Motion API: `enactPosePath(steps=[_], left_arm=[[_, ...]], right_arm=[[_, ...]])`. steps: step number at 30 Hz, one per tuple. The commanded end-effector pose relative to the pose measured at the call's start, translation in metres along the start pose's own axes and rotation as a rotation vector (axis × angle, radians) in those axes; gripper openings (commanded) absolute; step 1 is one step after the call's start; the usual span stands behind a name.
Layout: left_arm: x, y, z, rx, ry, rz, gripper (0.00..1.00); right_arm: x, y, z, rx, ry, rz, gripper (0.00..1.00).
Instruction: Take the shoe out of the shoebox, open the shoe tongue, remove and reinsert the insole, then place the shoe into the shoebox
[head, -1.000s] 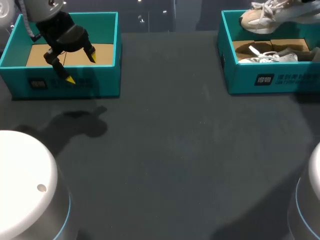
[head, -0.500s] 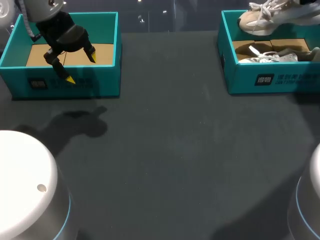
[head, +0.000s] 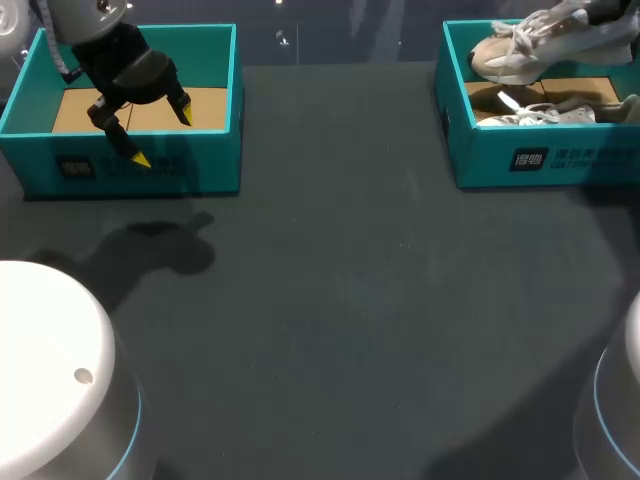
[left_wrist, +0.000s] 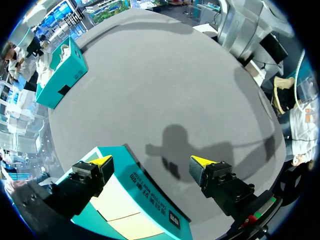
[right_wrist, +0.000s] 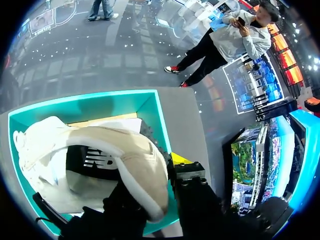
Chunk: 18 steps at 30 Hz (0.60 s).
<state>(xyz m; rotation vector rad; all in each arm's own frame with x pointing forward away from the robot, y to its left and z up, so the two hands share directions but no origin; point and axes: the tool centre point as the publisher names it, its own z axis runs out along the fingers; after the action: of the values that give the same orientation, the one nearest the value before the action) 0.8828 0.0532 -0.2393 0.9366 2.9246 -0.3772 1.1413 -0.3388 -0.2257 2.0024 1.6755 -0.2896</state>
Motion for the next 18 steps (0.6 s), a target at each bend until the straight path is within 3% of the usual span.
enactPosePath(steps=[1, 18], left_arm=[[0.001, 0.0, -0.001, -0.001, 0.001, 0.001, 1.0], [0.001, 0.0, -0.001, -0.001, 0.001, 0.001, 1.0]], right_arm=[[0.004, 0.005, 0.002, 0.021, -0.008, 0.012, 0.0], [0.022, 0.002, 0.009, 0.026, 0.041, 0.006, 0.0]])
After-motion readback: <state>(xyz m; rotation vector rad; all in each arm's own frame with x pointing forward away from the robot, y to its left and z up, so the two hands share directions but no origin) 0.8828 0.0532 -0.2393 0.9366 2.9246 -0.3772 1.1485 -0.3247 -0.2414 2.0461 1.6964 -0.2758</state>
